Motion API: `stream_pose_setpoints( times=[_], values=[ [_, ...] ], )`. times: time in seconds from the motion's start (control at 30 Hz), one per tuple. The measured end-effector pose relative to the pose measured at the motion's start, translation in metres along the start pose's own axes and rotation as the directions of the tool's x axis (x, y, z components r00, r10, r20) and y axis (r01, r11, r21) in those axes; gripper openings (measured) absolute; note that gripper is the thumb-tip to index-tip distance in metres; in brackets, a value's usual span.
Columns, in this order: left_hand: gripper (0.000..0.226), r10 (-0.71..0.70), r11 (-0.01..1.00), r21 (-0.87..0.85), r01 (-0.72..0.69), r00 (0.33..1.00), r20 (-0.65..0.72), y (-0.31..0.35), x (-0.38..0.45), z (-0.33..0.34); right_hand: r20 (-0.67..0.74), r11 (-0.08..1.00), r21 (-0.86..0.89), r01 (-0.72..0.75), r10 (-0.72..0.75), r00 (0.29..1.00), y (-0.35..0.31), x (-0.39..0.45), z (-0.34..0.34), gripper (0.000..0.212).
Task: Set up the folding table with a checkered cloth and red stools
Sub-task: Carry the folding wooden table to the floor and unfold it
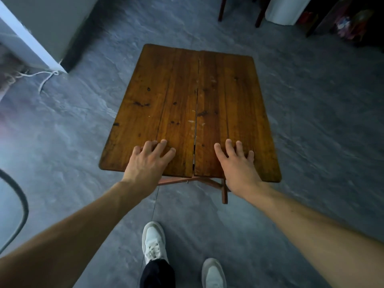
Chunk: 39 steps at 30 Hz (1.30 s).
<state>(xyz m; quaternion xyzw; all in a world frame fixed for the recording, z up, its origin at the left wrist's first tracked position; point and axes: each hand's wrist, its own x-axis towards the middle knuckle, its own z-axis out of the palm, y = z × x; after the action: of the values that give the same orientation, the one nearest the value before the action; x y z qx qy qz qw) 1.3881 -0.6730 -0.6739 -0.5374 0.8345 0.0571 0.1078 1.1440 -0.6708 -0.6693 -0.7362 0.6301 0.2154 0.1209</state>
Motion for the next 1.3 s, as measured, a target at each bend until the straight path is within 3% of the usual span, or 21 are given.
stream_pose_setpoints(
  times=[0.2, 0.43, 0.63, 0.8, 1.0, 1.13, 1.23, 1.3],
  values=[
    [0.088, -0.059, 0.998, -0.032, 0.059, 0.998, 0.0, 0.047, -0.074, 0.016, 0.009, 0.999, -0.003, 0.048, -0.048, 0.999, -0.003, -0.07, 0.033, 0.102],
    [0.094, -0.033, 0.999, -0.029, 0.032, 0.999, -0.023, 0.053, -0.138, 0.046, 0.028, 0.998, 0.001, 0.057, -0.057, 0.998, -0.04, -0.13, 0.068, 0.106],
    [0.088, -0.003, 1.0, 0.012, 0.003, 0.999, -0.043, 0.032, -0.174, 0.079, -0.091, 0.947, 0.246, 0.208, -0.191, 0.977, -0.074, -0.154, 0.112, 0.104],
    [0.092, -0.01, 1.0, 0.024, 0.01, 0.999, -0.037, 0.023, -0.194, 0.109, -0.138, 0.936, 0.264, 0.231, -0.201, 0.97, -0.101, -0.159, 0.147, 0.114],
    [0.104, -0.067, 0.998, -0.015, 0.068, 0.998, 0.018, 0.041, -0.218, 0.141, -0.138, 0.961, 0.182, 0.208, -0.185, 0.973, -0.114, -0.169, 0.188, 0.123],
    [0.102, -0.144, 0.984, -0.086, 0.153, 0.985, 0.099, 0.05, -0.21, 0.125, -0.027, 0.969, 0.145, 0.2, -0.198, 0.98, -0.109, -0.165, 0.169, 0.124],
    [0.106, -0.171, 0.965, -0.153, 0.213, 0.953, 0.249, 0.056, -0.2, 0.096, 0.078, 0.954, 0.189, 0.233, -0.251, 0.965, -0.093, -0.154, 0.134, 0.112],
    [0.095, -0.206, 0.927, -0.245, 0.284, 0.931, 0.301, 0.061, -0.192, 0.079, 0.08, 0.941, 0.248, 0.229, -0.255, 0.964, -0.081, -0.145, 0.108, 0.099]
  ],
)
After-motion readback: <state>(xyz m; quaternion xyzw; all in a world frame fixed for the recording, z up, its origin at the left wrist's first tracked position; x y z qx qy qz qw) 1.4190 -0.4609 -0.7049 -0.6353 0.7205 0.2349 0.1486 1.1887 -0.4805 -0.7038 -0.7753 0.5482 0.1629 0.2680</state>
